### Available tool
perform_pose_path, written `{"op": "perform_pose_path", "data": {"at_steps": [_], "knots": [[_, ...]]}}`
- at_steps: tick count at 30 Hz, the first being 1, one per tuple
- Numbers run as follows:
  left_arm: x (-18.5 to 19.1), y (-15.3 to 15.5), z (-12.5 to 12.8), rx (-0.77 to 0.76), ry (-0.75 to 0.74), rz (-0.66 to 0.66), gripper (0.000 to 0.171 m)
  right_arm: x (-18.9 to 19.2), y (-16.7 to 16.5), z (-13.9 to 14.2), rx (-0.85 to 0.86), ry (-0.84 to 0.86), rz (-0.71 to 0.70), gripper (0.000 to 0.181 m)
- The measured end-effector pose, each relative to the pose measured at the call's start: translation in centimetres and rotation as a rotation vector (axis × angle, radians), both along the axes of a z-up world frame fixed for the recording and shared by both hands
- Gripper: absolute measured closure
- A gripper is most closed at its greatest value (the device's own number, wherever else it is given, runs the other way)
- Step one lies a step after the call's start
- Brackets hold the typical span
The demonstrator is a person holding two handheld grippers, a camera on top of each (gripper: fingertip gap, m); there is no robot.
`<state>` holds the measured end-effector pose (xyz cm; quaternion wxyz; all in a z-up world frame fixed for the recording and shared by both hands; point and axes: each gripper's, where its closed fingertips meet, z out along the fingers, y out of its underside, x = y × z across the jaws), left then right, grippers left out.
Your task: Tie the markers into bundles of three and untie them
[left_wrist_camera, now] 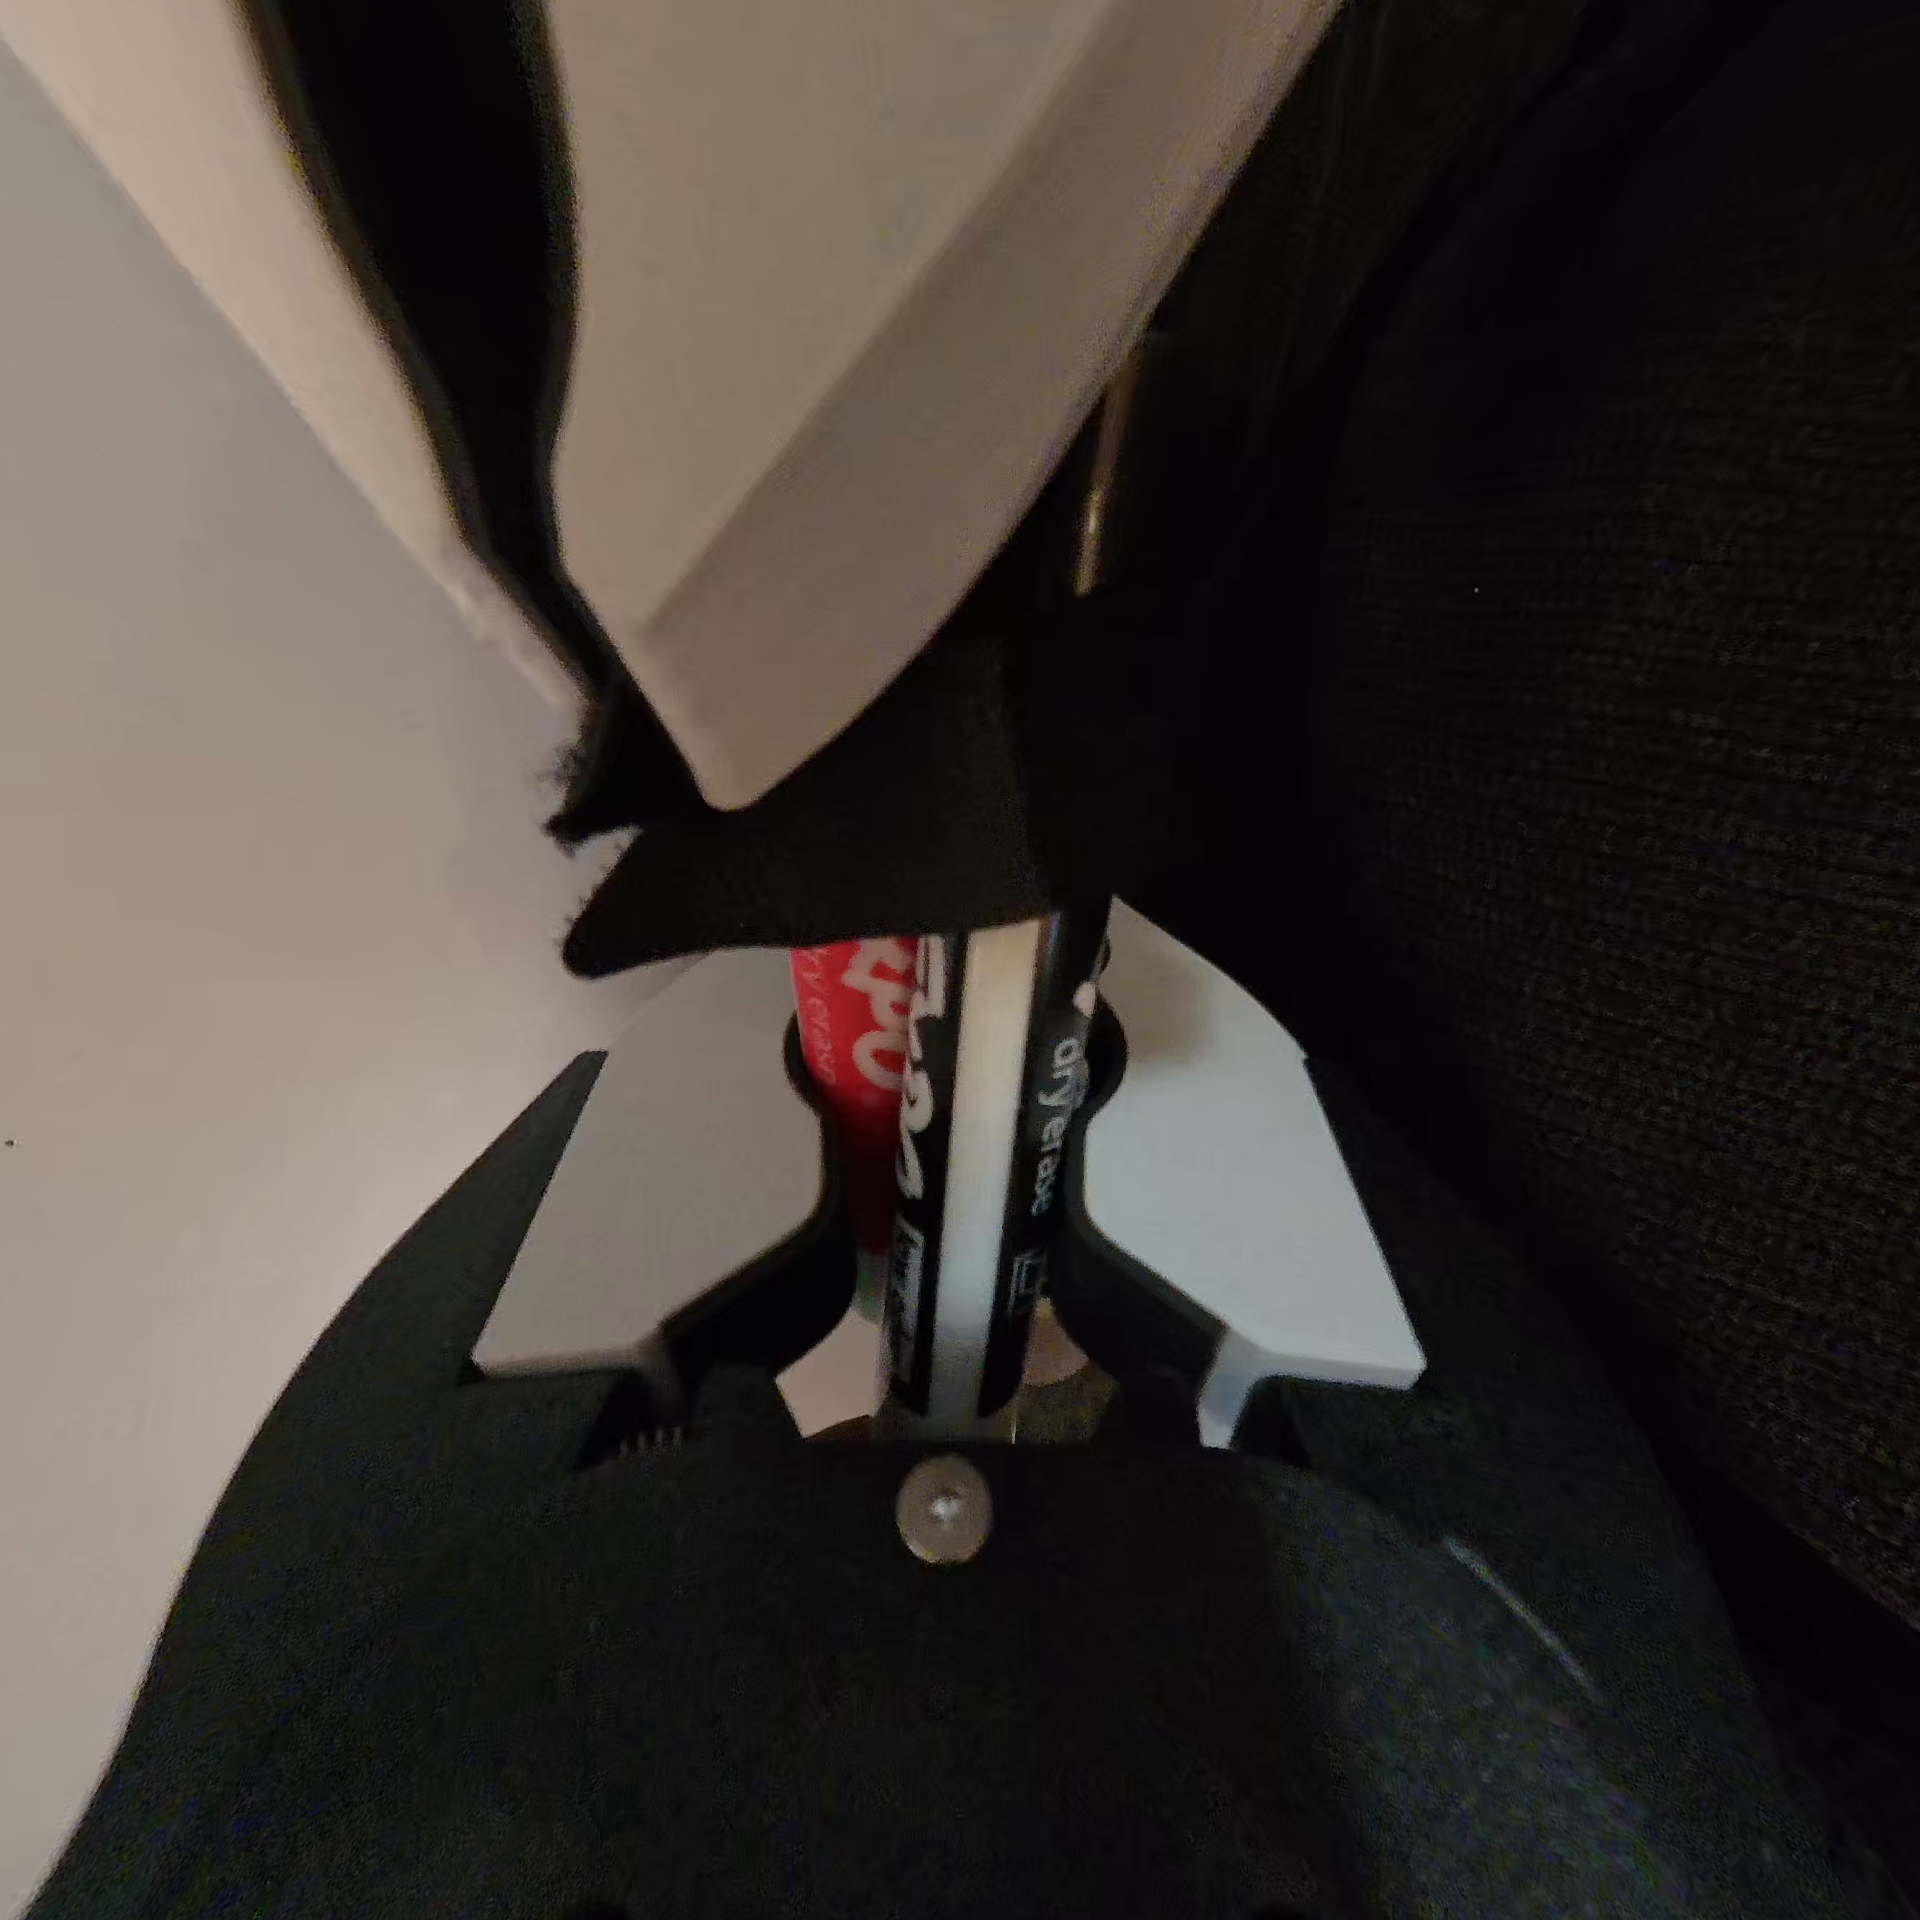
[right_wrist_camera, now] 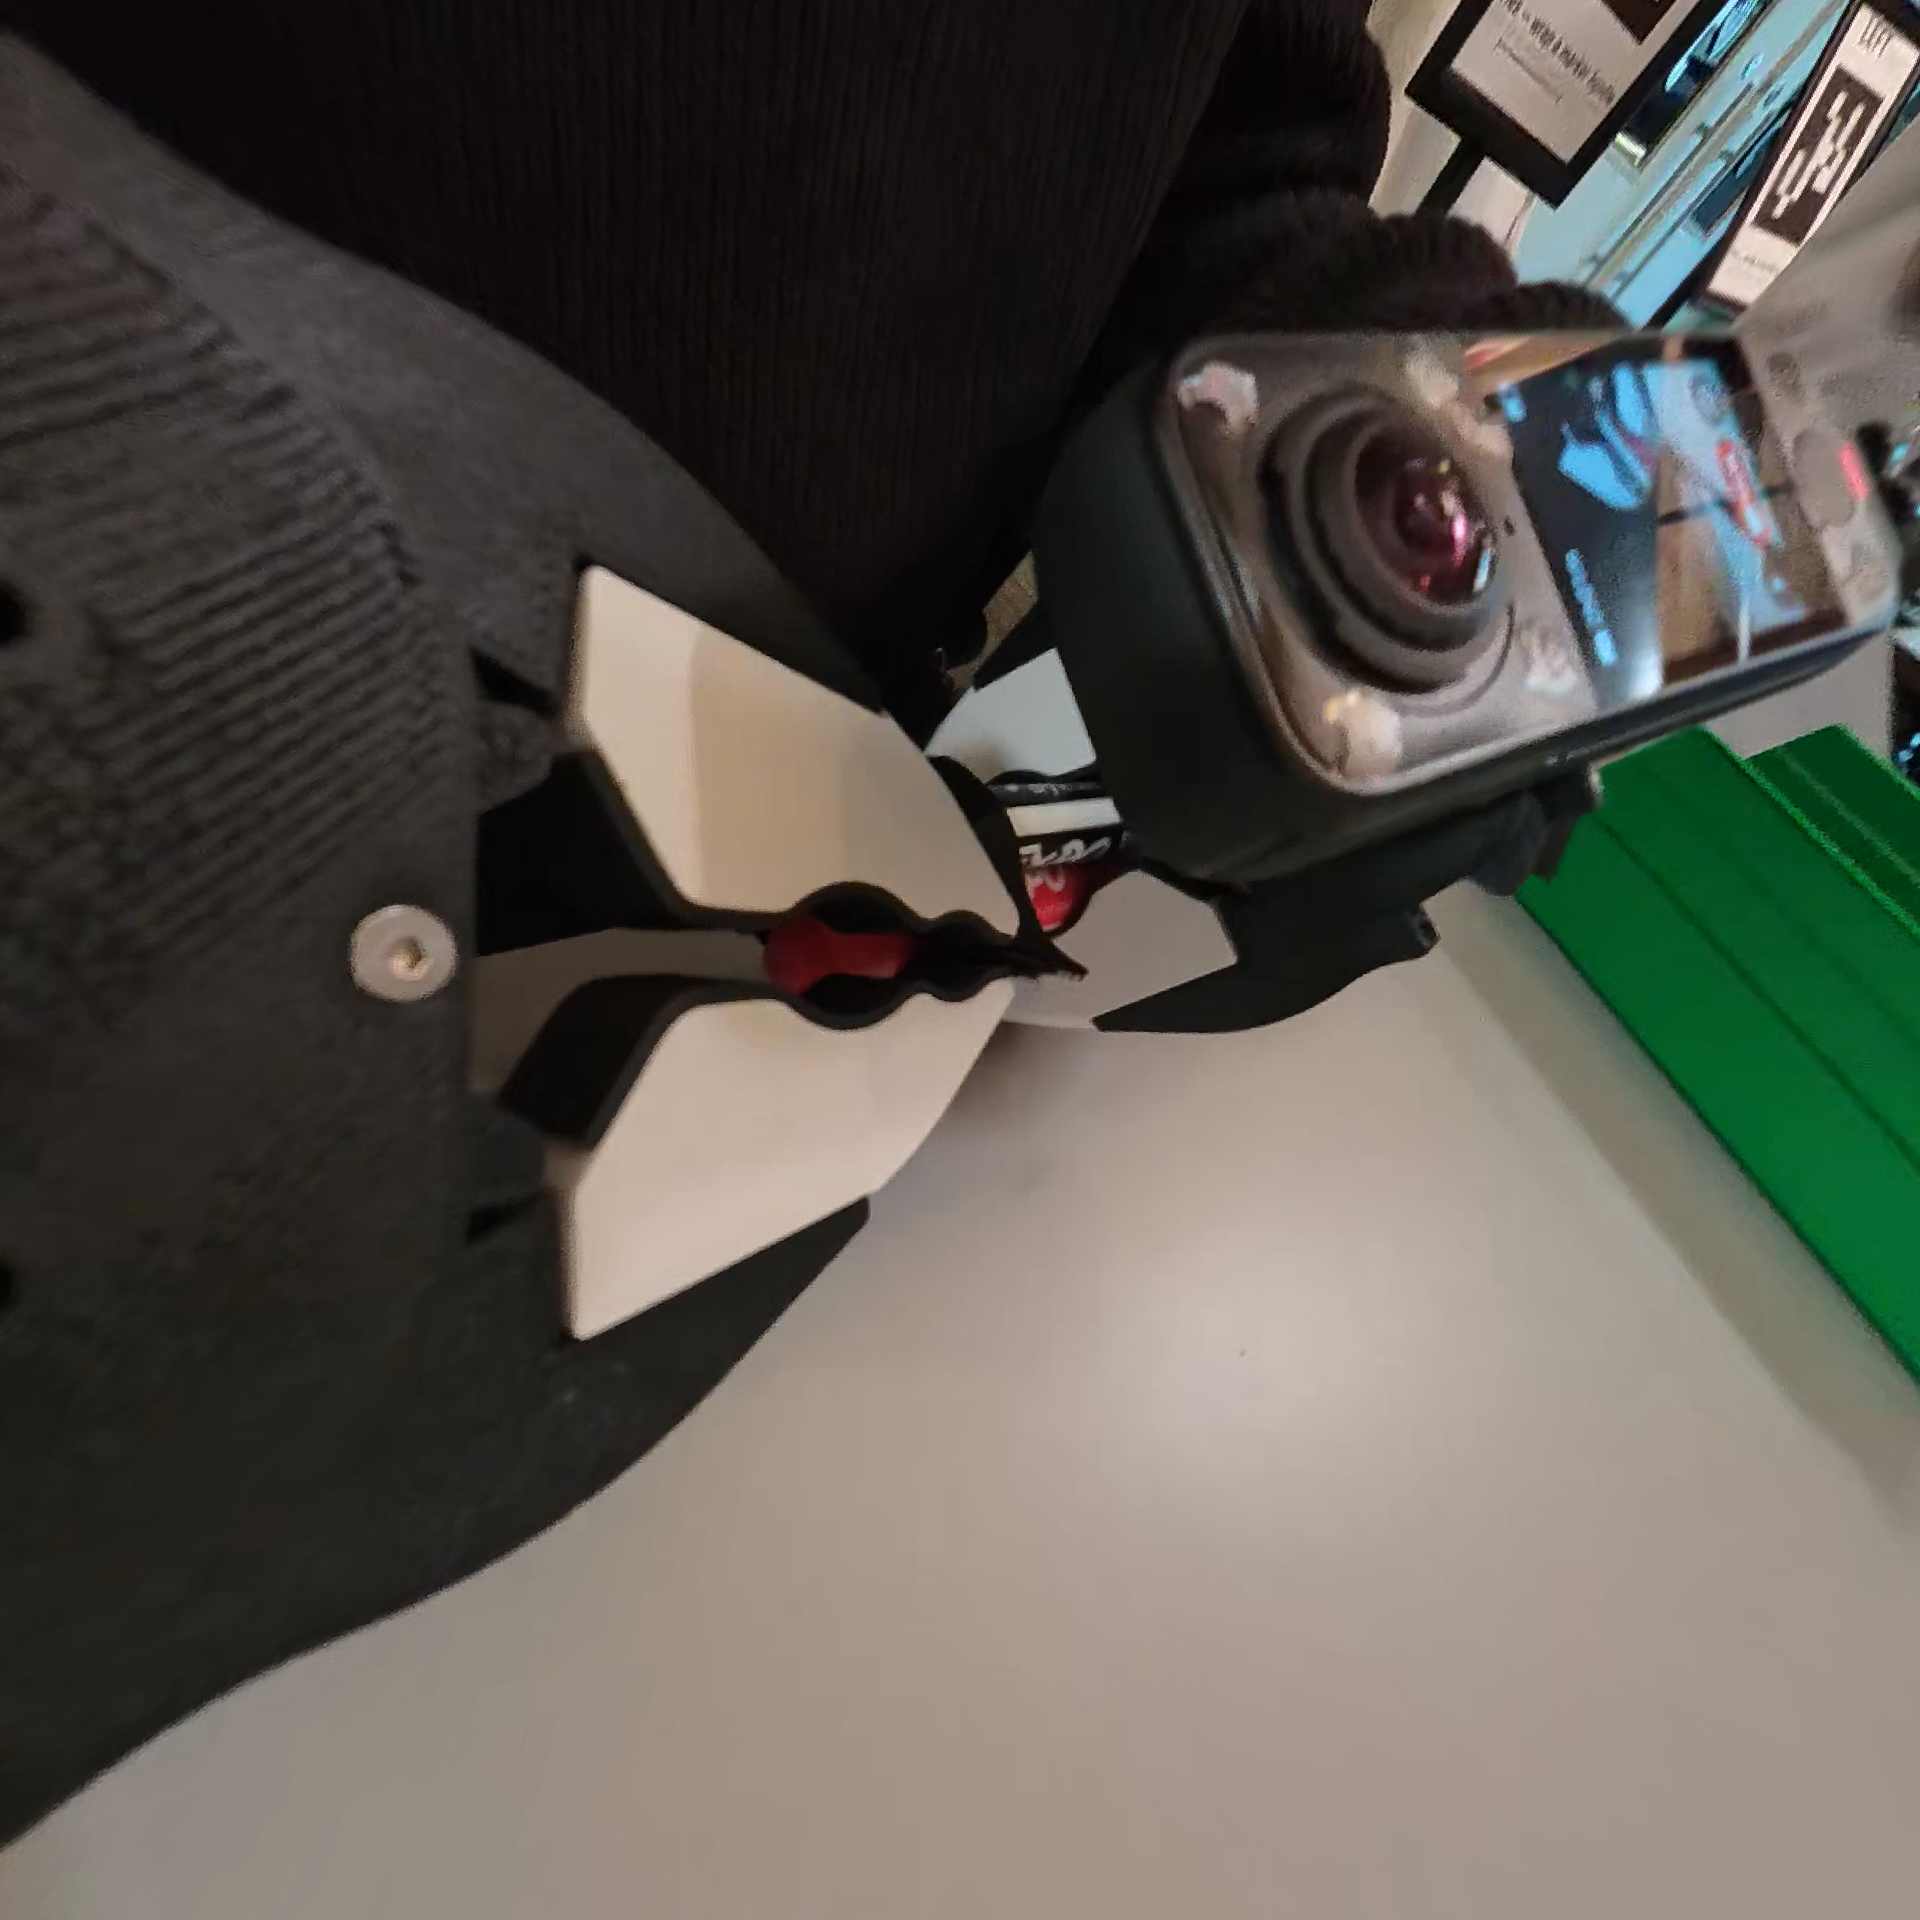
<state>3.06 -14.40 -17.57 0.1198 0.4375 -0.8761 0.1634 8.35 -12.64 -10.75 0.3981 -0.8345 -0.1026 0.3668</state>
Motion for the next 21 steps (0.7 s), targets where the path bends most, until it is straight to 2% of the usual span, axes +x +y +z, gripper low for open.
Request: {"op": "perform_pose_path", "data": {"at_steps": [3,6,10,17,21], "knots": [[0.1,0.3,-0.1,0.002,0.004,0.018,0.129,0.2,0.4,0.1,0.047,-0.023,-0.026,0.179],[-0.1,0.4,-0.2,-0.009,0.006,0.018,0.129,-0.1,0.5,-0.2,0.011,0.039,-0.037,0.176],[-0.2,0.4,-0.2,-0.006,0.012,0.020,0.129,0.1,0.6,0.3,-0.001,0.150,-0.052,0.154],[-0.2,0.7,-0.2,-0.005,0.014,0.030,0.130,1.8,0.5,1.0,0.017,0.160,-0.098,0.145],[-0.2,1.3,-0.2,-0.003,0.017,0.051,0.130,1.1,0.2,0.7,-0.005,0.159,-0.094,0.136]]}}
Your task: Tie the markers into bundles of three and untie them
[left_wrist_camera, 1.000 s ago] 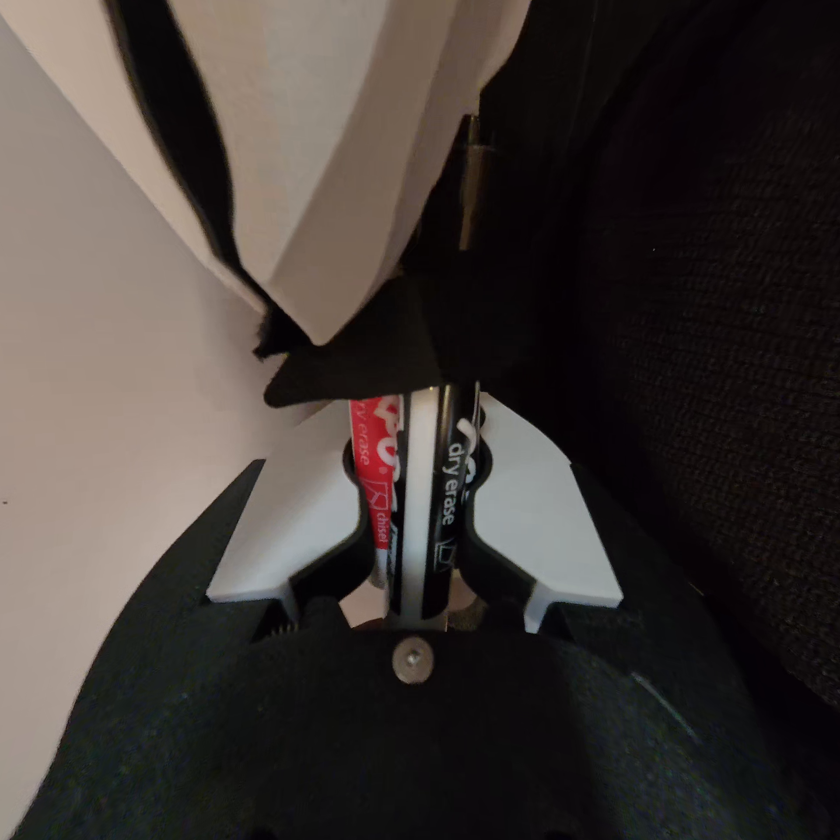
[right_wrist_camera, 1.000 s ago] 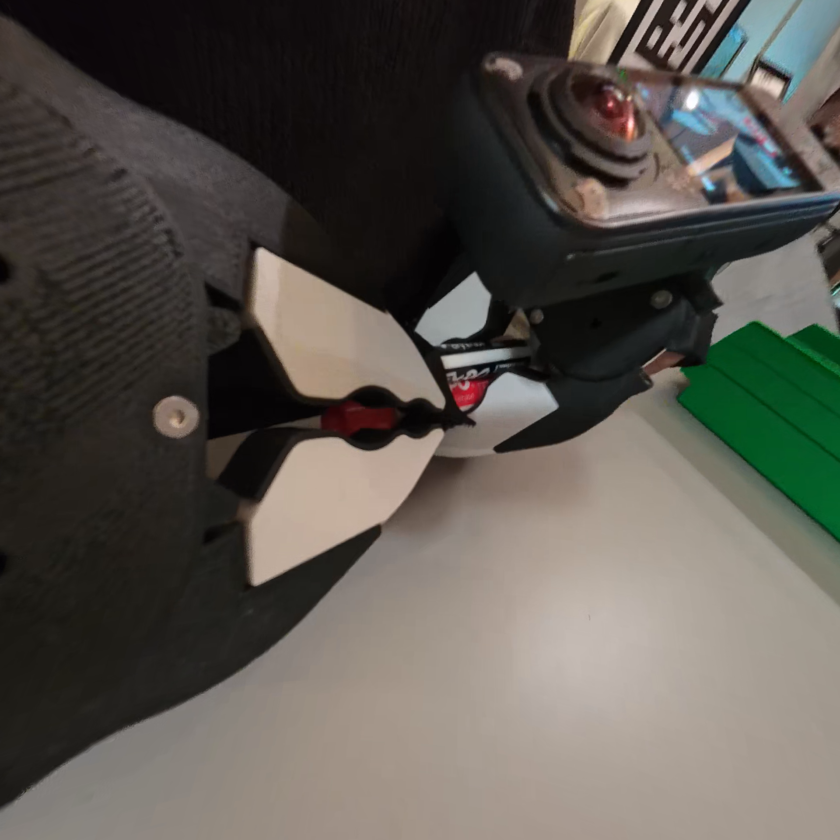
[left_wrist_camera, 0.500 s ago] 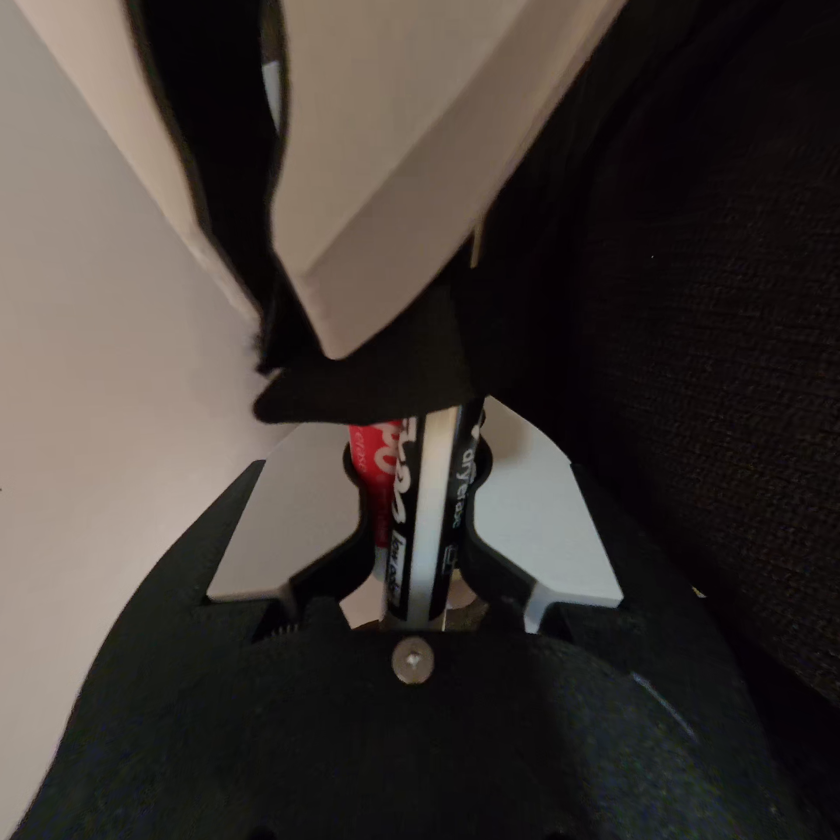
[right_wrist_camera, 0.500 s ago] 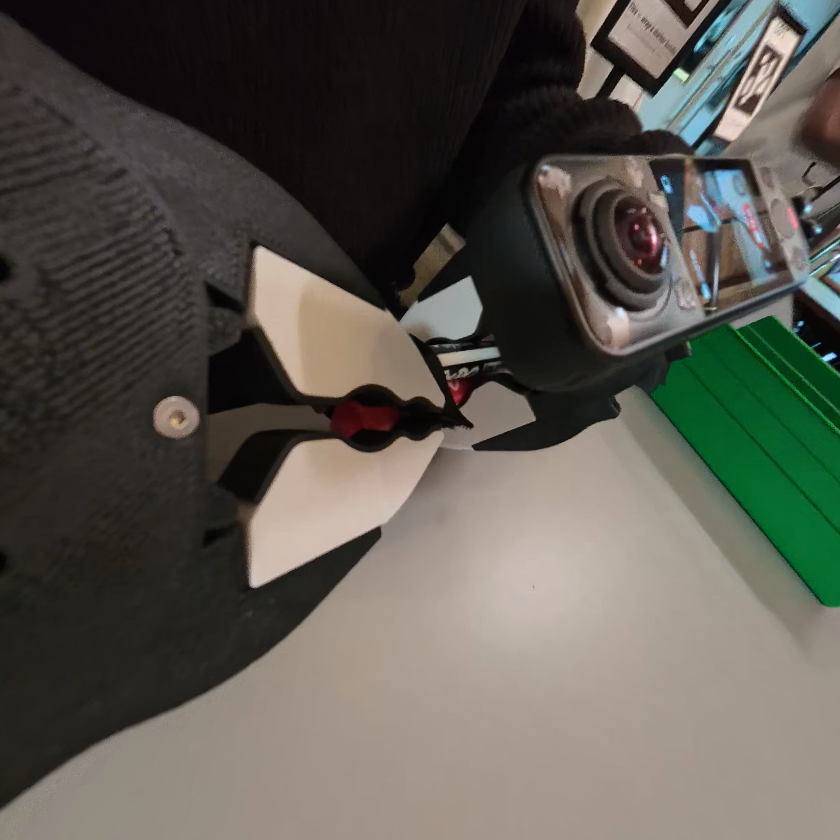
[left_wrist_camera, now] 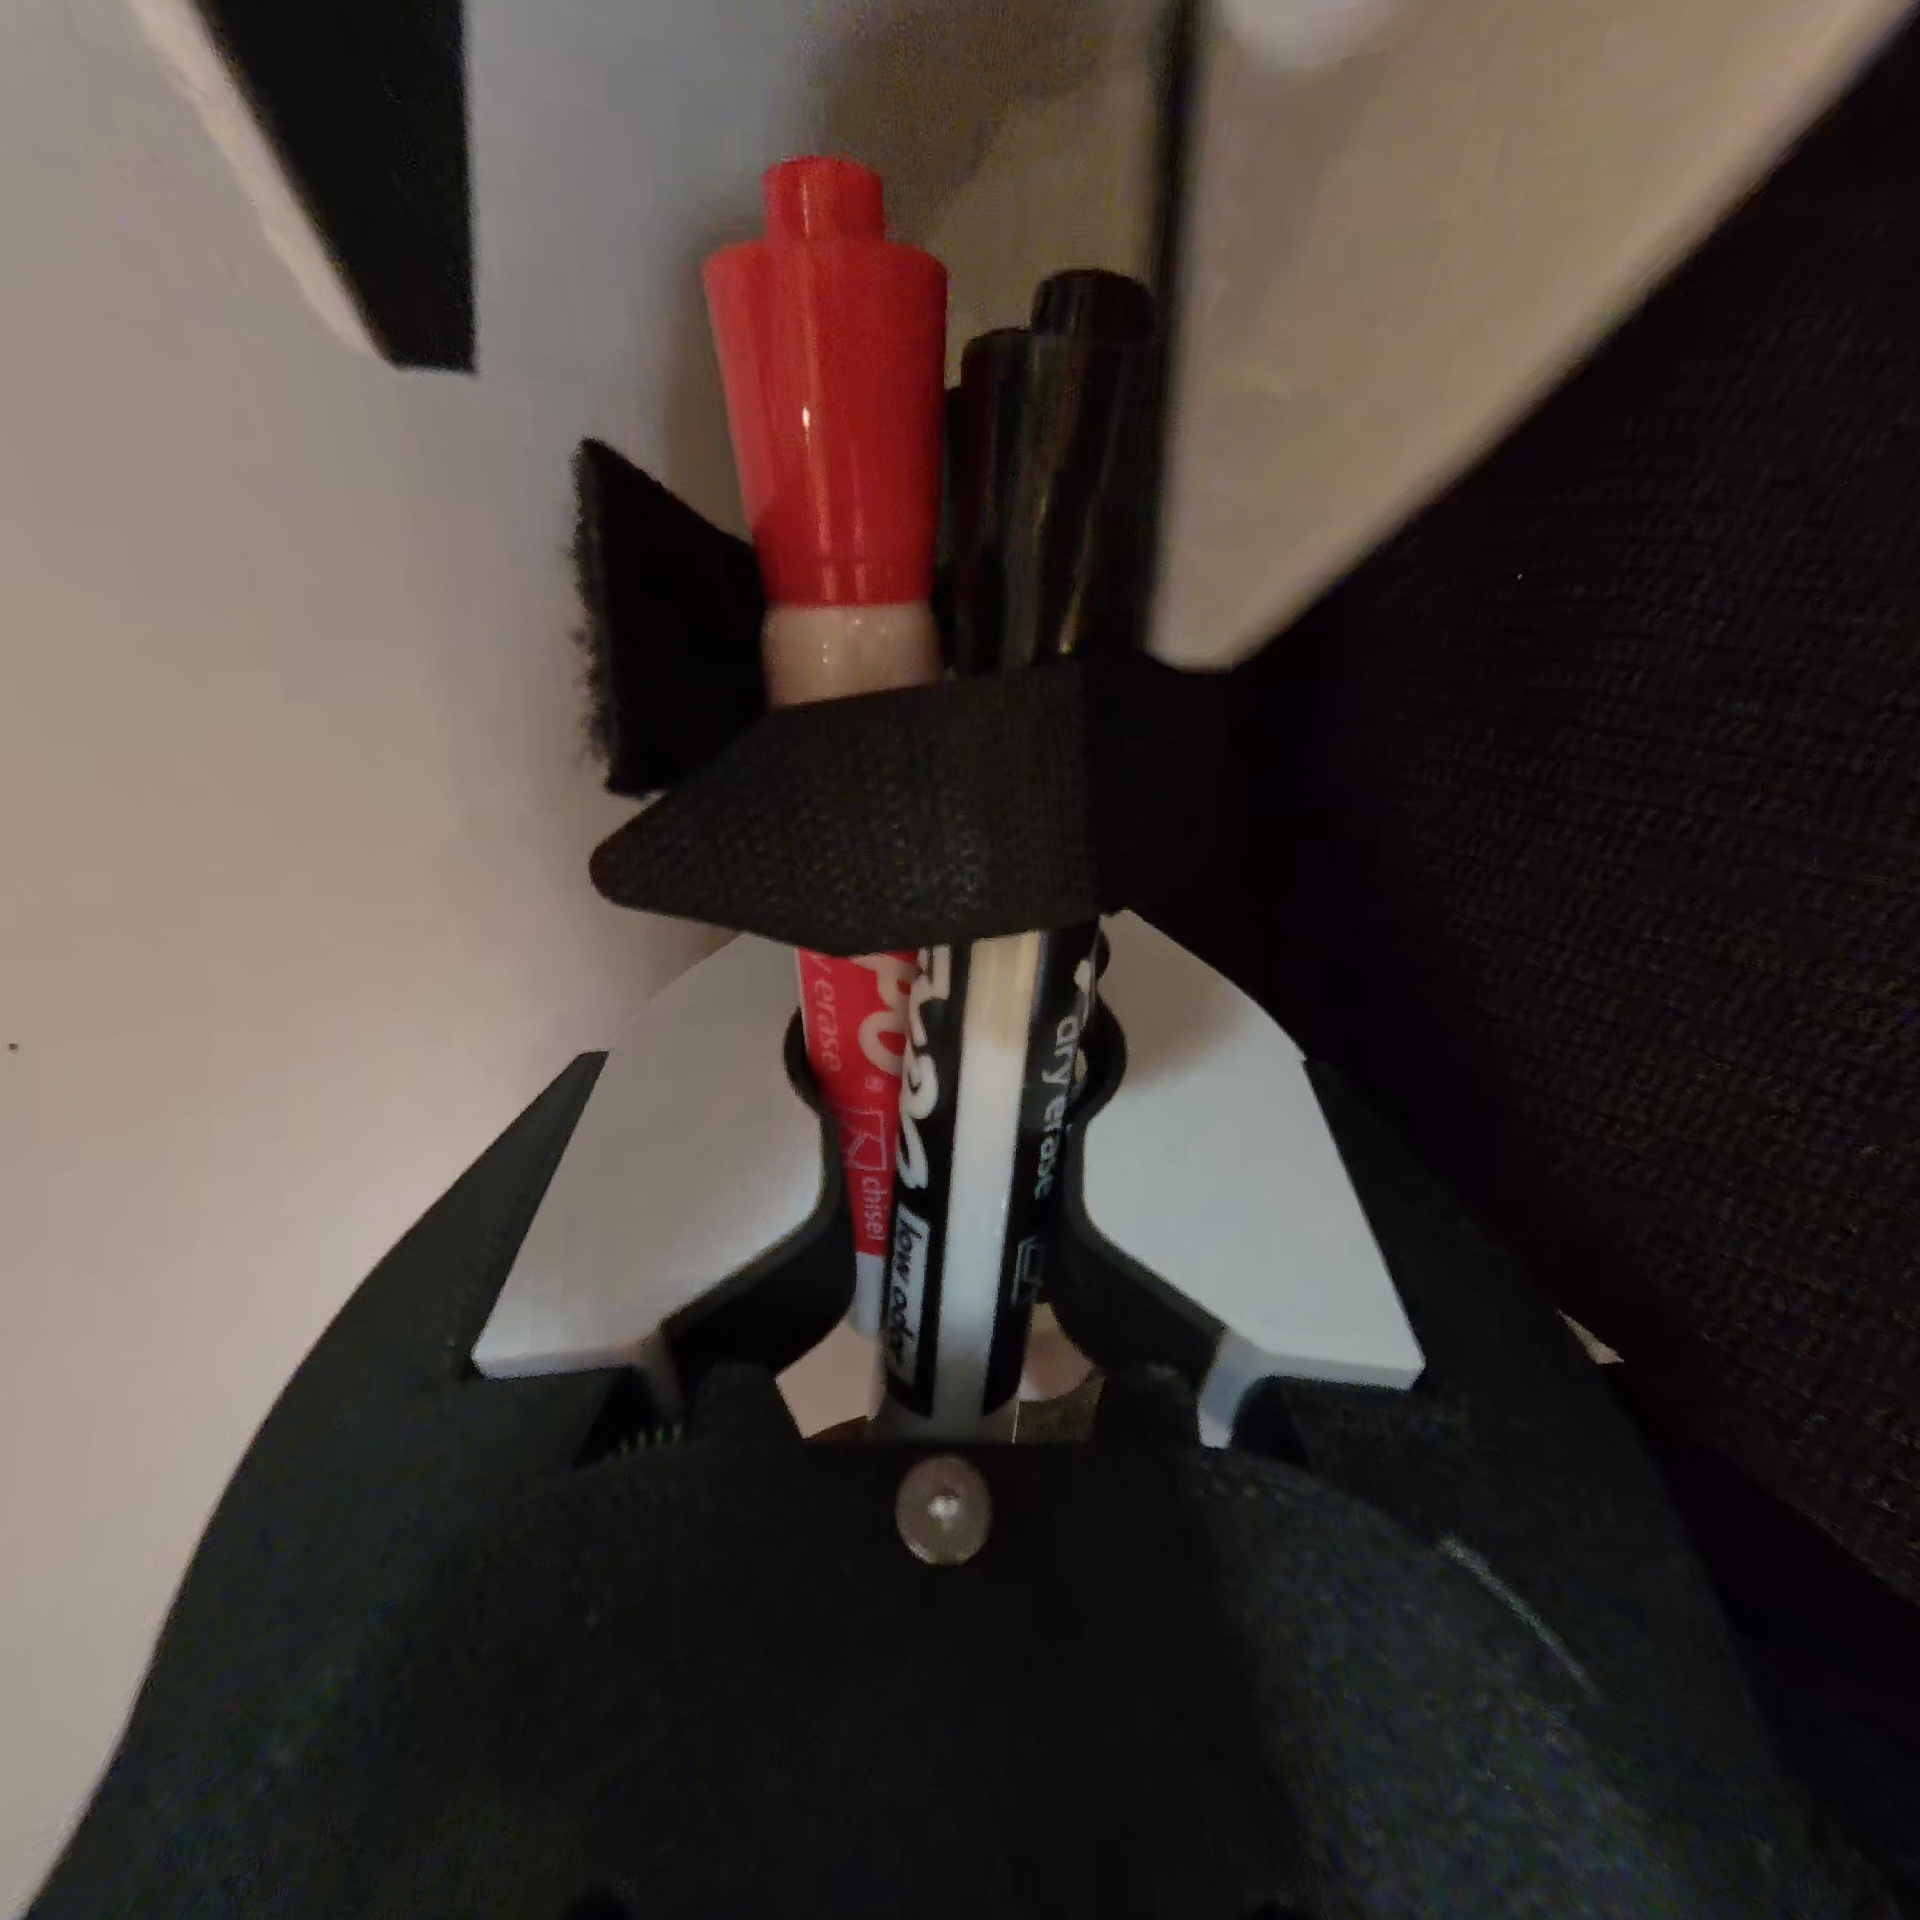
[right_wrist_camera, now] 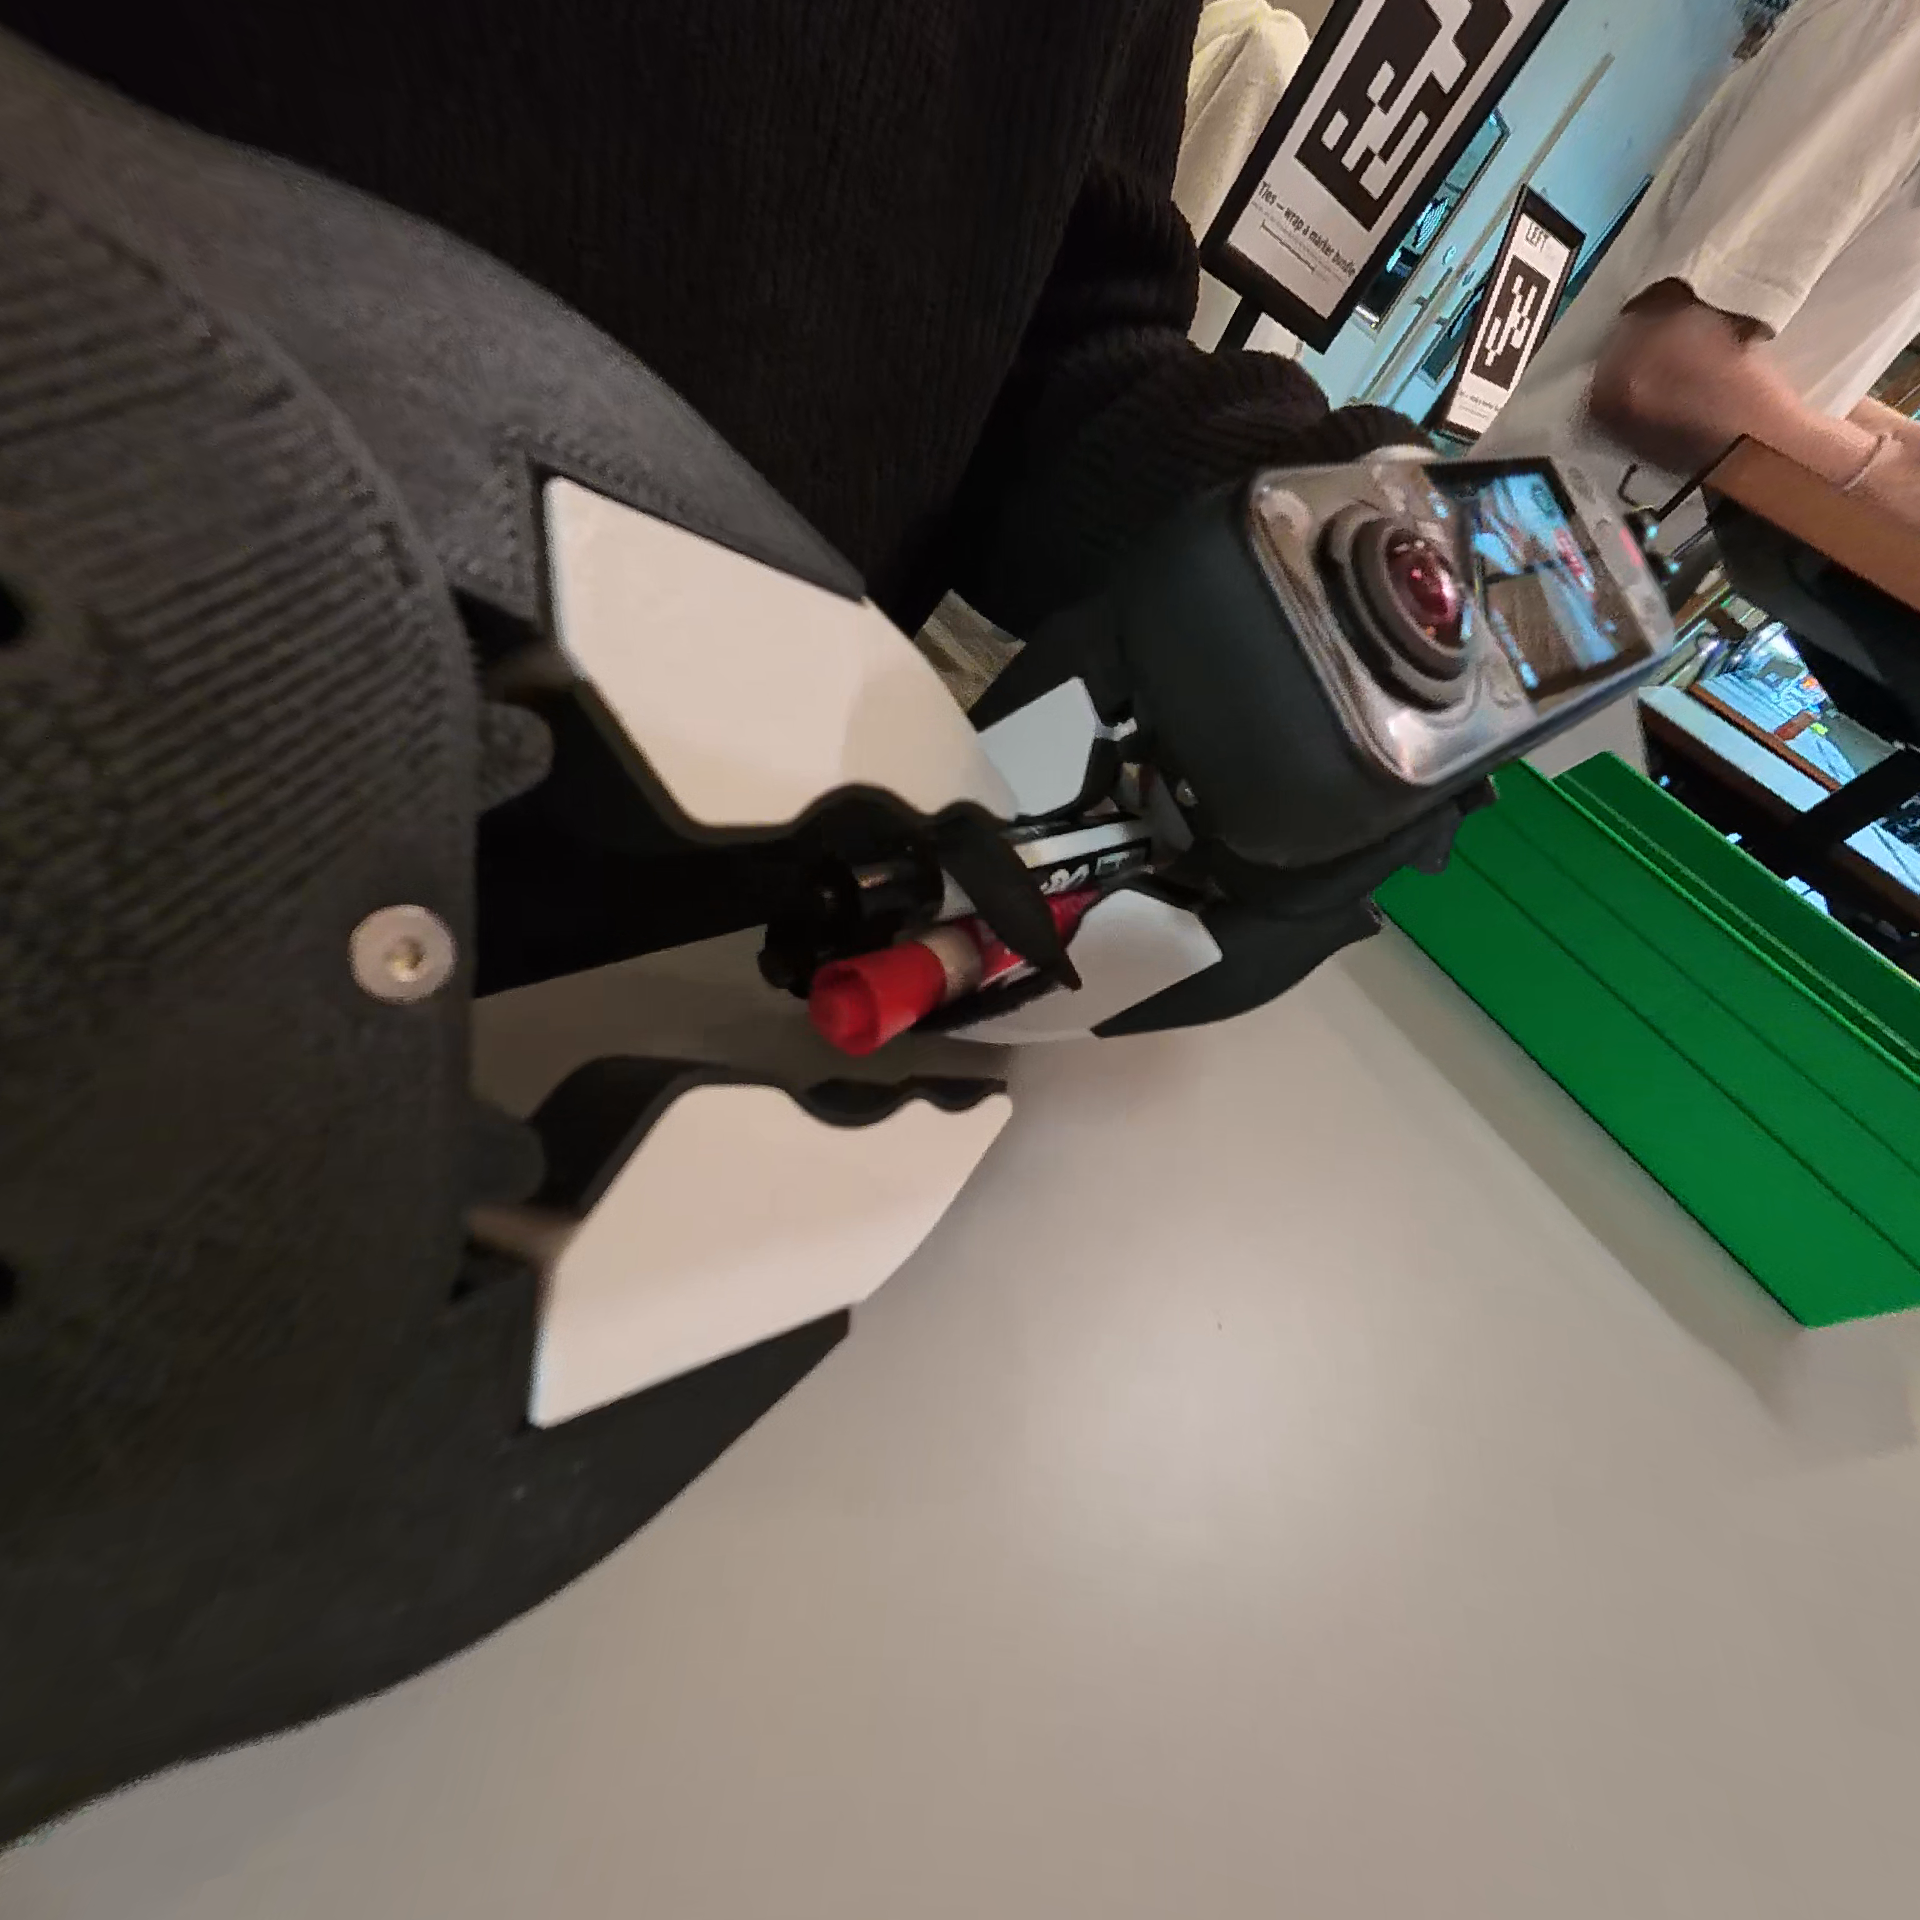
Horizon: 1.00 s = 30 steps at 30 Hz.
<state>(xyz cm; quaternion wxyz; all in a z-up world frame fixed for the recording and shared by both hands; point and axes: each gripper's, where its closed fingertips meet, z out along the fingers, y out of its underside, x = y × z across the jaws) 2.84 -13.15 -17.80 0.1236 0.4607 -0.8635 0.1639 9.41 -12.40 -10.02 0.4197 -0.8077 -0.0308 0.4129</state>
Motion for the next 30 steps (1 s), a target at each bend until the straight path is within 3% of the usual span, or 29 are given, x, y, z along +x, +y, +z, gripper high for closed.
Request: {"op": "perform_pose_path", "data": {"at_steps": [5,10,18,25,30], "knots": [[-0.1,0.2,-0.1,0.001,0.005,0.007,0.129,-1.4,0.2,-0.8,-0.026,-0.074,0.021,0.114],[-0.1,-0.1,-0.1,0.001,0.009,-0.005,0.129,-2.1,0.1,-1.5,-0.048,-0.097,0.050,0.113],[-0.1,-0.3,0.0,-0.004,0.002,-0.014,0.129,-3.0,-0.1,-1.3,-0.007,-0.131,0.102,0.148],[0.0,-0.2,0.4,-0.044,-0.014,-0.011,0.128,-3.0,0.0,-0.1,0.110,-0.181,0.134,0.159],[-0.1,-0.2,0.2,-0.034,-0.012,-0.023,0.129,-3.2,-0.3,-0.2,0.091,-0.127,0.174,0.165]]}}
